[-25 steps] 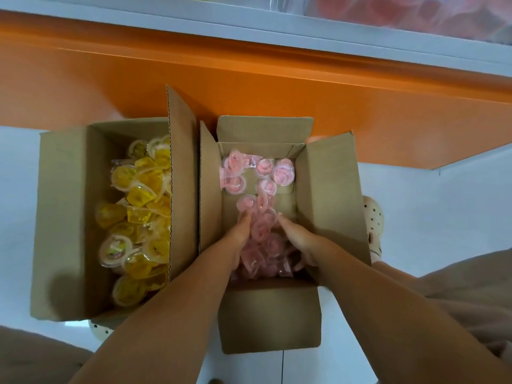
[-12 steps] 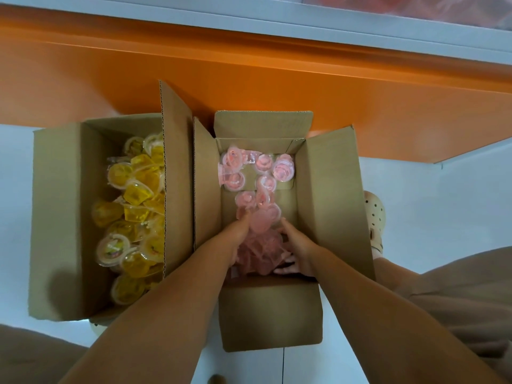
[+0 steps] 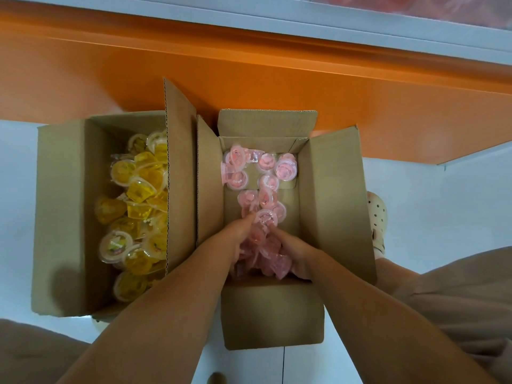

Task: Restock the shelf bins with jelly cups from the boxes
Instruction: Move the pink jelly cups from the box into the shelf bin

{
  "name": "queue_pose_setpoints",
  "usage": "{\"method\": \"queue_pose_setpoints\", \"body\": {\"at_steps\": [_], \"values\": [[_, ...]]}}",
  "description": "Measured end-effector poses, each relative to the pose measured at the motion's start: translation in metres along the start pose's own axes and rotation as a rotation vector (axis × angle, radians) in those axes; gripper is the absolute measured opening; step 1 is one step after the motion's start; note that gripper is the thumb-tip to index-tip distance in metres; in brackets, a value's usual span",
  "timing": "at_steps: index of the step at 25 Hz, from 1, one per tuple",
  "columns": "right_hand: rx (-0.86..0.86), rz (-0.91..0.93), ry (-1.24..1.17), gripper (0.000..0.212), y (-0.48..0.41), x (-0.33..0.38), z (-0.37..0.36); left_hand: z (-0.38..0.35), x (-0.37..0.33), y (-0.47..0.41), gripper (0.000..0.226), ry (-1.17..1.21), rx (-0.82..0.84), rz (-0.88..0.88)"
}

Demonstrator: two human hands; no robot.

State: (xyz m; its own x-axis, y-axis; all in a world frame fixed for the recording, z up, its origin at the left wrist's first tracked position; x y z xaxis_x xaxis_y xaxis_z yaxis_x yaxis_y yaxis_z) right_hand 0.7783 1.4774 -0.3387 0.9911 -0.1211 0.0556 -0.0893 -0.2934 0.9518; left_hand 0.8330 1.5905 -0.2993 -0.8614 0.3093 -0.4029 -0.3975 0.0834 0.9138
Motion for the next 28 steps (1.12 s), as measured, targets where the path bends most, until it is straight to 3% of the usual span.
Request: {"method": "queue_pose_setpoints", "body": {"at_steps": [6,9,12,17,21,28], "values": [[0.164,-0.042,-0.298,0.067,0.002,-0.01,-0.016,-0.009,0.011,0.005,0.035,0.116,0.093,0.14],[0.205,-0.025,-0.279,0.062,0.013,-0.005,-0.019,-0.013,0.012,0.01,0.029,0.181,0.122,0.157],[0.136,-0.004,-0.206,0.054,0.027,0.002,-0.012,-0.019,0.007,0.017,0.033,0.25,0.167,0.146],[0.1,0.123,-0.232,0.049,0.056,0.023,0.0,-0.019,-0.023,0.039,0.039,0.334,0.21,0.001],[0.121,0.241,-0.267,0.021,0.097,0.051,-0.009,-0.006,-0.051,0.064,0.04,0.395,0.202,-0.126],[0.085,0.355,-0.104,0.035,0.171,0.086,-0.041,0.008,-0.1,0.138,0.039,0.385,0.241,-0.331]]}}
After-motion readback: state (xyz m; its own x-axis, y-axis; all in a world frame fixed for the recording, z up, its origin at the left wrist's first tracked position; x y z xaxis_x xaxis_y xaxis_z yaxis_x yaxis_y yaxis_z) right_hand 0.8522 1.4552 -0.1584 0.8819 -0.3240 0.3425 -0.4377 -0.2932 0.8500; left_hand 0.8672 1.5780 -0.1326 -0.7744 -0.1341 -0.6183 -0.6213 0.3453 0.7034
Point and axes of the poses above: each hand's wrist, its own y-axis away from the middle knuckle, its own z-axis out of the back of the hand, x = y × z, the point moved 9 cm from there along -y, towards the middle knuckle, and after that the axes turned 12 degrees about -z, right-handed, at the moved point
